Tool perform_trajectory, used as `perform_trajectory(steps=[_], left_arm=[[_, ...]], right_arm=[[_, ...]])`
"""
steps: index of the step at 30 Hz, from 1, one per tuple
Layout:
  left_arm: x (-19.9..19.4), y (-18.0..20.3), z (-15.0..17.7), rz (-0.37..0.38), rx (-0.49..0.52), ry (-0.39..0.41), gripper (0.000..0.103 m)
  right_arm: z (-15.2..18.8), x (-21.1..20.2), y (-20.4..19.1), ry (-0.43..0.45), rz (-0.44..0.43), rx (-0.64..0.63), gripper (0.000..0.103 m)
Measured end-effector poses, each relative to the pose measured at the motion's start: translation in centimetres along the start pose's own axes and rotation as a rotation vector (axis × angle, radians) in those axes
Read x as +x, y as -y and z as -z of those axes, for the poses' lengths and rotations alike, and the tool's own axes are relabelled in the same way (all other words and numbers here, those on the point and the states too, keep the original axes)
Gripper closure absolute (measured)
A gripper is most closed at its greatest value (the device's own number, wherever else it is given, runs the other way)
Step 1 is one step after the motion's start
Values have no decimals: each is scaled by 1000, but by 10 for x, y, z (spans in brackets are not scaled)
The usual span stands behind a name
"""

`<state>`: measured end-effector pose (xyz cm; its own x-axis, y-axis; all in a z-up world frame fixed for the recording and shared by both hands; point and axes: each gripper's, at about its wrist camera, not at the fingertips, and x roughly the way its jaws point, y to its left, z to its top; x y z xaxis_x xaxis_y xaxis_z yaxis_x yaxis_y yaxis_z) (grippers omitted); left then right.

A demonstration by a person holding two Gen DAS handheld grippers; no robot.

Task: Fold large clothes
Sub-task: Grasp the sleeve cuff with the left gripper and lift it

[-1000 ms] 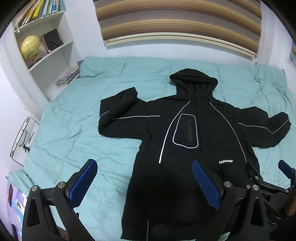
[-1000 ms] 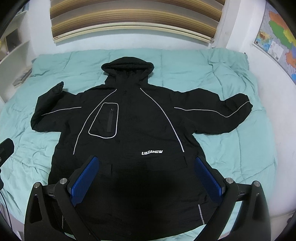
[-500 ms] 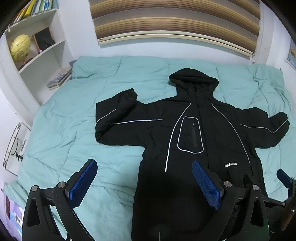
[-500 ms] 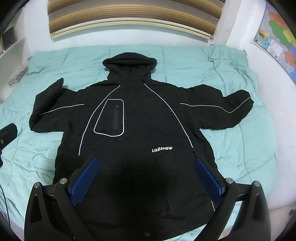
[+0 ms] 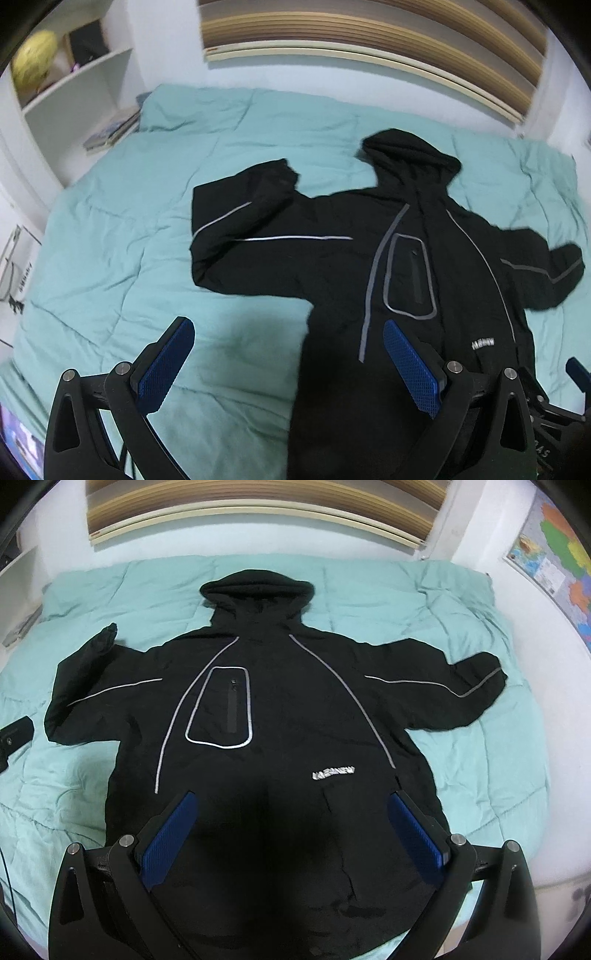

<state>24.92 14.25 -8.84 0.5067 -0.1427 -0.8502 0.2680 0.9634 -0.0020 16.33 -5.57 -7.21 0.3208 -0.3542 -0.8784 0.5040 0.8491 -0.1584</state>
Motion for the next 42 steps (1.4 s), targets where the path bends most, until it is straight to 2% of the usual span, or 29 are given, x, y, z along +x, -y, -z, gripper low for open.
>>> perform_trajectory(steps=[4, 7, 12, 16, 20, 24, 25, 27, 28, 30, 33, 36, 42], left_arm=[[36, -39, -13, 93, -76, -18, 1], [61, -52, -27, 114, -84, -17, 1], [109, -49, -68, 155, -22, 34, 1], [157, -46, -105, 198, -14, 13, 1], [206, -42, -127, 157, 14, -39, 1], [240, -40, -137, 139, 29, -83, 2], [247, -40, -138, 138, 27, -89, 4], [264, -40, -139, 130, 28, -123, 23], [268, -40, -140, 124, 32, -128, 29], [266, -40, -138, 146, 36, -114, 55], [254, -42, -139, 166, 32, -61, 74], [236, -58, -137, 210, -22, -19, 81], [199, -122, -125, 312, -214, 42, 82]], right_arm=[[-12, 22, -22, -30, -29, -37, 0], [-20, 40, -37, -54, -51, -62, 0], [-29, 68, -54, -99, -65, -98, 0], [-37, 90, -62, -132, -70, -111, 0], [-44, 108, -65, -160, -74, -112, 0], [-51, 126, -72, -185, -77, -123, 0], [-52, 128, -74, -189, -78, -126, 0], [-57, 134, -79, -193, -84, -136, 0], [-59, 135, -82, -192, -87, -140, 0], [-64, 137, -90, -180, -92, -155, 0], [-69, 136, -102, -161, -102, -175, 0], [-74, 135, -117, -131, -115, -204, 0], [-79, 132, -159, -56, -185, -288, 0]])
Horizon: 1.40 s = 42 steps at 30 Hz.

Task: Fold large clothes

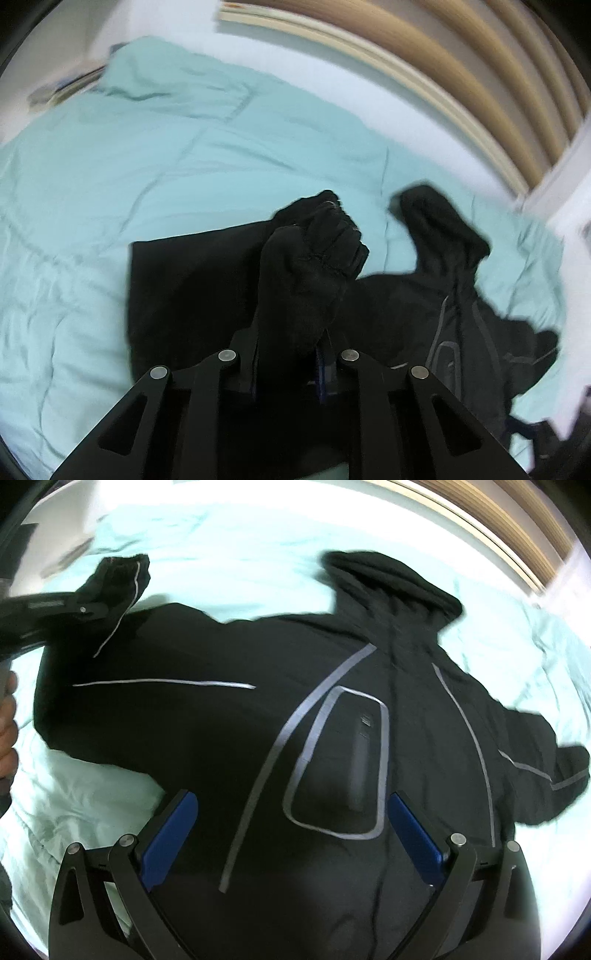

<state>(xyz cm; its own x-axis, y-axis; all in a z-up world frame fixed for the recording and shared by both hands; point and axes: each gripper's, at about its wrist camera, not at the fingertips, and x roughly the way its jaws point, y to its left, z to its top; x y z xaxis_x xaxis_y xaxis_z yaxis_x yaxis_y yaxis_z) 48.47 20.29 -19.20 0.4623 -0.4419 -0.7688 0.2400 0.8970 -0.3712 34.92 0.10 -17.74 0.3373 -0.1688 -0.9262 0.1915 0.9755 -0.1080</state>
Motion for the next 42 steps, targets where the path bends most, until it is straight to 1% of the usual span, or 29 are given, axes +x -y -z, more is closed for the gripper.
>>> perform_trajectory(steps=[2, 4, 6, 7, 8, 11, 13, 15, 16, 17, 18, 19, 20, 21, 22, 24, 26, 27, 29, 30, 31, 32, 34, 35, 36, 38, 40, 42], left_arm=[[-18, -15, -2, 9, -58, 30, 82], [-40, -36, 0, 2, -107, 70, 82], [-68, -66, 2, -23, -167, 116, 82], [-77, -75, 2, -32, -187, 128, 82], [-88, -93, 5, -50, -222, 144, 82], [-105, -142, 15, -104, -310, 153, 81], [-104, -176, 25, -97, -368, 130, 80], [-97, -201, 36, -88, -422, 93, 74], [-93, -207, 40, -88, -439, 77, 72], [-88, -217, 46, -85, -469, 62, 65], [-85, -225, 53, -85, -498, 55, 55], [-83, -230, 58, -78, -528, 51, 50], [-82, -235, 64, -62, -556, 52, 40], [-81, -241, 71, -32, -599, 63, 36], [-79, -246, 77, -3, -632, 75, 34], [-75, -255, 84, 51, -687, 90, 29], [-69, -261, 89, 84, -723, 98, 25], [-63, -264, 90, 90, -739, 92, 25], [-49, -271, 89, 84, -752, 78, 25], [-42, -275, 90, 60, -765, 63, 25], [-33, -278, 89, 53, -778, 57, 25], [-28, -279, 90, 58, -784, 62, 25], [-23, -279, 91, 38, -782, 81, 38], [-22, -275, 89, 3, -760, 79, 56], [-24, -273, 89, -12, -742, 84, 70], [-34, -261, 85, -25, -679, 113, 76], [-45, -251, 85, -30, -652, 128, 78], [-58, -239, 84, -46, -614, 145, 79]], right_arm=[[-3, 1, -11, 10, -29, -23, 0], [-6, 3, -24, 18, -64, -47, 0], [-11, 5, -37, 26, -80, -77, 0], [-12, 6, -41, 30, -82, -86, 0], [-14, 7, -47, 33, -82, -101, 0], [-18, 11, -62, 33, -97, -130, 0], [-19, 14, -71, 24, -104, -145, 0], [-17, 18, -78, 13, -114, -160, 0], [-16, 19, -82, 7, -120, -168, 0], [-15, 21, -86, 3, -123, -180, 0], [-15, 21, -89, 2, -123, -192, 0], [-15, 22, -92, 3, -122, -201, 0], [-17, 22, -94, 6, -120, -211, 0], [-21, 23, -95, 11, -120, -217, 0], [-23, 23, -96, 15, -122, -218, 0], [-35, 25, -99, 35, -136, -213, 0], [-46, 29, -102, 42, -159, -201, 0], [-52, 33, -104, 39, -172, -188, 0], [-60, 44, -108, 34, -203, -158, 0], [-64, 51, -111, 25, -213, -140, 2], [-66, 59, -114, 20, -223, -129, 6], [-66, 66, -117, 11, -242, -125, 16], [-64, 86, -125, -27, -269, -124, 18], [-61, 98, -130, -48, -264, -124, 19], [-57, 104, -134, -56, -253, -130, 19], [-49, 114, -143, -42, -221, -170, 18], [-48, 124, -150, -68, -208, -206, 16], [-54, 130, -151, -108, -220, -228, 13]])
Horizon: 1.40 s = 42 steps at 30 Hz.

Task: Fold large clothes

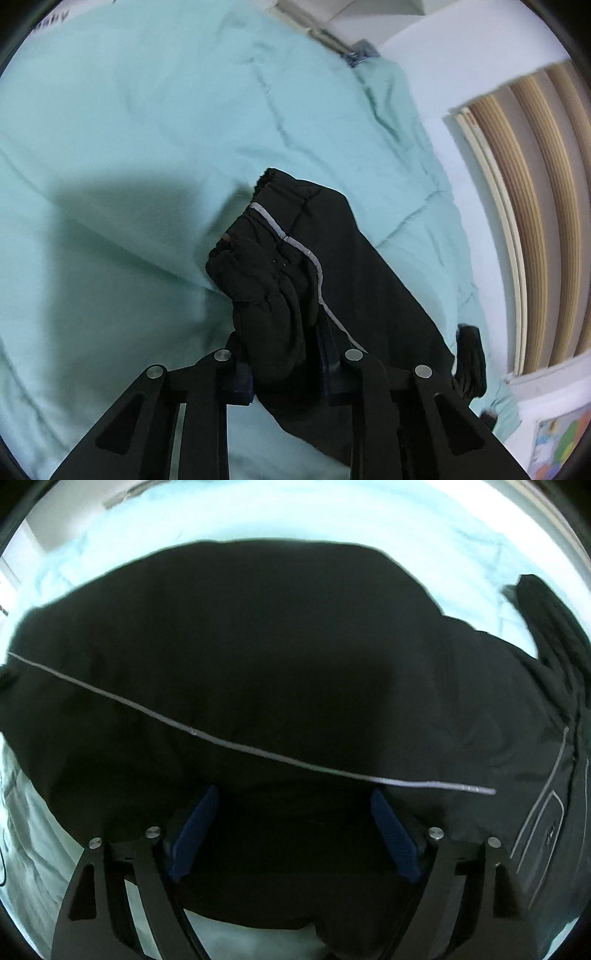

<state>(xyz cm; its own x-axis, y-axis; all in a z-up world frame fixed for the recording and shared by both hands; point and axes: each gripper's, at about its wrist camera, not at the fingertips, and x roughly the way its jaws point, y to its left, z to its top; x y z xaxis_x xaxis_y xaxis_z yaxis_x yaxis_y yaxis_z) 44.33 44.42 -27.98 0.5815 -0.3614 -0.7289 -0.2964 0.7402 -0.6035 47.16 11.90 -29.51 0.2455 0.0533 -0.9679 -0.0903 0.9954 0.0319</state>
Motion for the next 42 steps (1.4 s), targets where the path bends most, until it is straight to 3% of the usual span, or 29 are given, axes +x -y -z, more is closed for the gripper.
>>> perform_trajectory(steps=[4, 9, 15, 23, 30, 34, 38, 40, 42], left_arm=[[-28, 26, 6, 28, 62, 43, 81], [-55, 84, 14, 76, 202, 88, 83], [-60, 174, 50, 184, 406, 44, 85], [-16, 290, 141, 315, 651, -143, 85], [52, 358, 230, 330, 833, -304, 85], [106, 367, 277, 266, 898, -428, 81], [150, 346, 300, 166, 895, -530, 65], [157, 337, 303, 172, 865, -567, 63], [150, 331, 297, 198, 834, -604, 52]], right_arm=[[-2, -12, 9, -27, -57, -12, 13], [26, -52, 35, 10, -97, 64, 12], [72, -95, 76, 50, -83, 174, 12], [110, -146, 160, 128, 18, 336, 12], [145, -157, 220, 133, 85, 465, 12], [161, -147, 246, 99, 105, 506, 12], [174, -138, 260, 76, 105, 530, 12], [176, -135, 263, 71, 109, 531, 12], [178, -132, 267, 74, 93, 537, 12]])
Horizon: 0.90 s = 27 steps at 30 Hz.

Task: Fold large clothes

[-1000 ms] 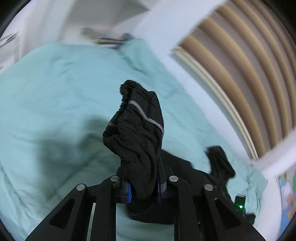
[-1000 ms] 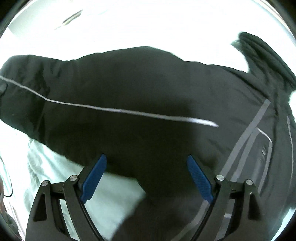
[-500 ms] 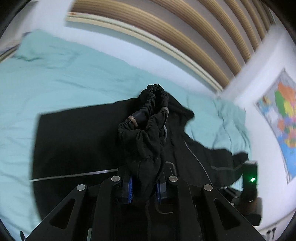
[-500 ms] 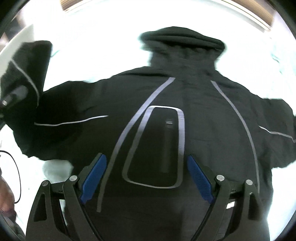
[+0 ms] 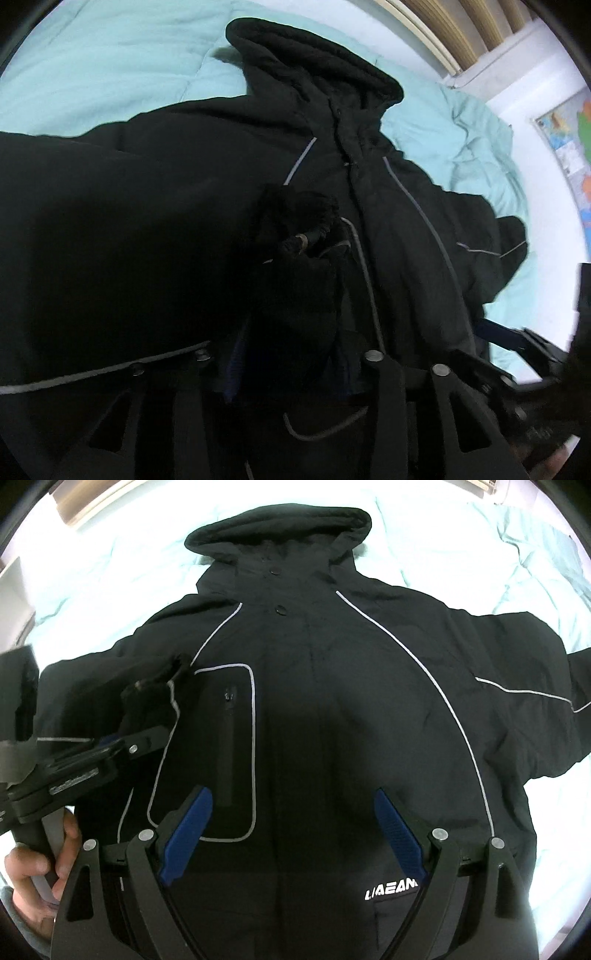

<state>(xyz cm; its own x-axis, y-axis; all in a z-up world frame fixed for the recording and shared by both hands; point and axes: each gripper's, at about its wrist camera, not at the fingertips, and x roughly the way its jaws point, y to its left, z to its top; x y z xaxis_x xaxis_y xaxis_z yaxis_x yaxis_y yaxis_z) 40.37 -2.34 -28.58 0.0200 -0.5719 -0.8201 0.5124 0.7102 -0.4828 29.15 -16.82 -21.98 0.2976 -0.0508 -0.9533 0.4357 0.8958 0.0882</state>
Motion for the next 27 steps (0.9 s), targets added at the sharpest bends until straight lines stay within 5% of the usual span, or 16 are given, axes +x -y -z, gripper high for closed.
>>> perform_trajectory(steps=[2, 6, 16, 17, 18, 19, 22, 27], left_arm=[[-10, -4, 5, 28, -28, -26, 43], [-40, -7, 18, 111, -74, -43, 41], [-99, -19, 50, -12, -92, 7, 41], [-104, -20, 50, -36, -95, 26, 41], [-109, -22, 50, -59, -103, 44, 41], [-114, -24, 49, -74, -111, 63, 41], [-131, -30, 43, -95, -134, 131, 41], [-142, -33, 24, -121, -127, 187, 41]], right_arm=[[-4, 2, 2, -2, -47, 17, 12], [-17, 12, -3, -24, -219, 62, 12], [-42, 62, -50, -98, -355, 72, 13], [-42, 69, -52, -119, -372, 83, 24], [-41, 74, -53, -128, -403, 92, 50], [-40, 78, -54, -135, -464, 109, 58], [-37, 69, -54, -113, -486, 120, 65], [-44, 4, -31, 45, -442, 91, 69]])
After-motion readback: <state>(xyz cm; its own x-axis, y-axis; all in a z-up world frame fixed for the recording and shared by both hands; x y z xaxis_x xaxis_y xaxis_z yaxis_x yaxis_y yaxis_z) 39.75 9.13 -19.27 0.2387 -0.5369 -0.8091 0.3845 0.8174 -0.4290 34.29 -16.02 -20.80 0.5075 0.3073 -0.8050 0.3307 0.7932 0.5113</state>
